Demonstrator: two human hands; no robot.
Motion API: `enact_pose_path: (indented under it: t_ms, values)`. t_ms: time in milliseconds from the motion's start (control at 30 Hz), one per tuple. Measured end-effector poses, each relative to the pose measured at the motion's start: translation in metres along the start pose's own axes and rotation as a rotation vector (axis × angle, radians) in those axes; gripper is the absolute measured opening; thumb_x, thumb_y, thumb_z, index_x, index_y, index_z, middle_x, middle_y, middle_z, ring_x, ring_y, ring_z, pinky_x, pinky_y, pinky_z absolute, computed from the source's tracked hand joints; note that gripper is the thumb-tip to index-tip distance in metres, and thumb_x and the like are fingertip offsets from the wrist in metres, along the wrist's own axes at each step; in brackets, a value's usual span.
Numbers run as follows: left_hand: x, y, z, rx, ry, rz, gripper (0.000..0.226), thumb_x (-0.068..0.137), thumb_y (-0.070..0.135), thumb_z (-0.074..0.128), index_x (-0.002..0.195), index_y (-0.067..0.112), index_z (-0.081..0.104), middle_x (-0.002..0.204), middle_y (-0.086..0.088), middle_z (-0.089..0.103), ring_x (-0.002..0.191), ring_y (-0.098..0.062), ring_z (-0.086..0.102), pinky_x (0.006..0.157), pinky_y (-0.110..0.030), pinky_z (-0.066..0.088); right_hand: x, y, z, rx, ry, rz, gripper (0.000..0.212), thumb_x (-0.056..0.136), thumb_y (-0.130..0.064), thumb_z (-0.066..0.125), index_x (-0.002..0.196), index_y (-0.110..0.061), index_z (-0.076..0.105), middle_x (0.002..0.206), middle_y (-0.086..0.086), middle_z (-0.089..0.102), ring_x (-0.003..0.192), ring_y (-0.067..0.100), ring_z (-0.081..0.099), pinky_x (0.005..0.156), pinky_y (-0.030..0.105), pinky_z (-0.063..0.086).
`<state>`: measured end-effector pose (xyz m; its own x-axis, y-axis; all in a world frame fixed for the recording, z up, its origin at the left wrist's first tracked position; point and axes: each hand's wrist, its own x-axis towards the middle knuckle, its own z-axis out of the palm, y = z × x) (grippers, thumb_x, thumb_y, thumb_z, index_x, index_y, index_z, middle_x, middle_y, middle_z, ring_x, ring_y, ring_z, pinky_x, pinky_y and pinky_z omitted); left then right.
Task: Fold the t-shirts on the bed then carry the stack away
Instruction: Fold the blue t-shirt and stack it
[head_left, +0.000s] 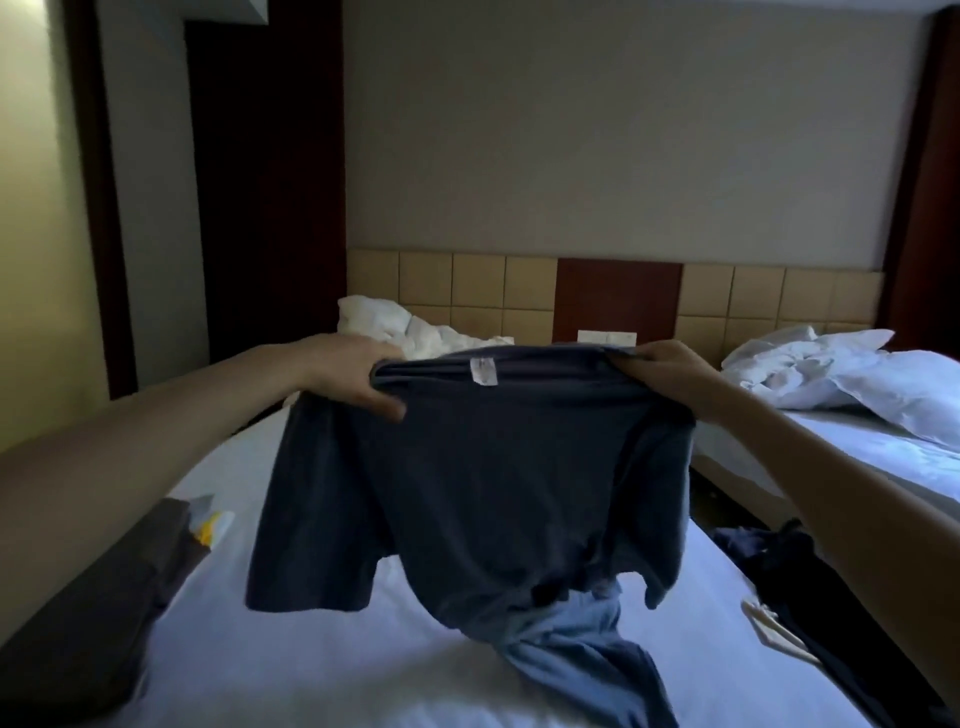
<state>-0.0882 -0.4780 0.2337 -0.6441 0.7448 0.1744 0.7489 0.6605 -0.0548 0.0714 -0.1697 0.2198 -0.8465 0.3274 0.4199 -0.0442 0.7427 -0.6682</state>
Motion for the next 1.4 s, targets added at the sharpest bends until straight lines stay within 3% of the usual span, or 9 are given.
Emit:
enact_pose_path:
  t_ms: [200,333,500,633,800,1000,1100,1267,1400]
  values:
    - [0.0,-0.032,-0.028,-0.248,0.472,-0.251,0.032,0.091,0.022,0.057,0.06,0.015,0.056,0.067,-0.001,0.056,0.069,-0.021,0.055,0.055,-0.028,0.035,0.012,-0.035,-0.003,-1.323,-0.165,-0.162,0.054,0.073,-0.077,0.048,0.078,-0.024,0.045,0.065,-0.009,0.046,0.071,0.014,0.054,0.061,0.027,0.039]
    - [0.0,-0.034,-0.033,-0.922,0.608,-0.26,0.02,0.097,0.009,0.049,0.082,0.013,0.061,0.086,-0.008,0.061,0.077,-0.021,0.056,0.068,-0.031,0.046,0.039,-0.037,-0.013,-0.628,0.059,-0.149,0.02,0.092,-0.031,0.057,0.085,-0.013,0.062,0.073,0.004,0.055,0.082,0.025,0.057,0.065,0.029,0.036]
    - [-0.011,-0.036,-0.039,-0.651,0.335,-0.137,0.004,0.086,0.036,0.064,0.085,0.034,0.061,0.087,0.015,0.062,0.076,0.0,0.056,0.061,-0.009,0.043,0.049,-0.04,-0.014,-0.003,0.085,-0.161,0.015,0.094,0.0,0.049,0.101,-0.005,0.061,0.09,0.006,0.057,0.083,0.018,0.051,0.061,0.022,0.036]
    - [-0.019,-0.043,-0.03,0.056,-0.039,-0.218,0.036,0.069,0.059,0.071,0.086,0.028,0.065,0.087,0.009,0.066,0.08,-0.008,0.06,0.068,-0.027,0.048,0.044,-0.035,-0.011,-0.445,-0.144,-0.212,0.018,0.089,-0.021,0.062,0.086,-0.004,0.065,0.079,0.006,0.062,0.075,0.021,0.057,0.067,0.031,0.041]
    - [-0.019,-0.041,-0.025,-0.418,0.275,-0.245,0.023,0.09,0.029,0.062,0.07,0.017,0.062,0.074,-0.002,0.061,0.07,-0.016,0.055,0.057,-0.024,0.038,0.03,-0.044,-0.002,-1.306,-0.139,-0.181,0.049,0.075,-0.069,0.059,0.099,-0.027,0.058,0.086,-0.006,0.06,0.08,0.018,0.059,0.065,0.028,0.043]
    - [-0.02,-0.04,-0.024,-0.519,0.38,-0.117,0.006,0.091,0.021,0.061,0.095,0.023,0.063,0.087,0.009,0.061,0.083,-0.007,0.059,0.064,-0.013,0.043,0.049,-0.036,-0.007,-0.475,0.03,-0.189,0.024,0.088,0.005,0.044,0.098,-0.002,0.065,0.094,0.015,0.062,0.092,0.023,0.056,0.072,0.03,0.037]
    - [-0.031,-0.046,-0.027,-0.29,0.108,-0.128,0.048,0.063,0.055,0.076,0.093,0.018,0.069,0.086,0.006,0.069,0.084,-0.012,0.064,0.073,-0.027,0.05,0.045,-0.032,-0.01,-0.307,-0.053,-0.173,0.021,0.091,0.003,0.049,0.079,-0.01,0.061,0.092,0.01,0.06,0.088,0.02,0.054,0.073,0.029,0.037]
    - [-0.033,-0.058,-0.014,0.084,0.034,-0.256,0.024,0.081,0.037,0.07,0.081,0.012,0.068,0.078,-0.004,0.067,0.074,-0.018,0.062,0.07,-0.036,0.049,0.025,-0.031,0.008,-0.824,-0.376,-0.133,0.034,0.077,-0.045,0.071,0.097,-0.019,0.061,0.096,-0.001,0.064,0.079,0.013,0.056,0.067,0.022,0.04]
    - [-0.029,-0.063,-0.002,-0.38,0.167,-0.194,0.015,0.094,0.013,0.056,0.097,-0.001,0.063,0.094,-0.011,0.065,0.088,-0.025,0.059,0.069,-0.025,0.043,0.027,-0.027,0.015,-0.968,-0.151,-0.152,0.024,0.092,-0.032,0.054,0.106,-0.014,0.061,0.099,0.007,0.063,0.084,0.024,0.055,0.072,0.032,0.044]
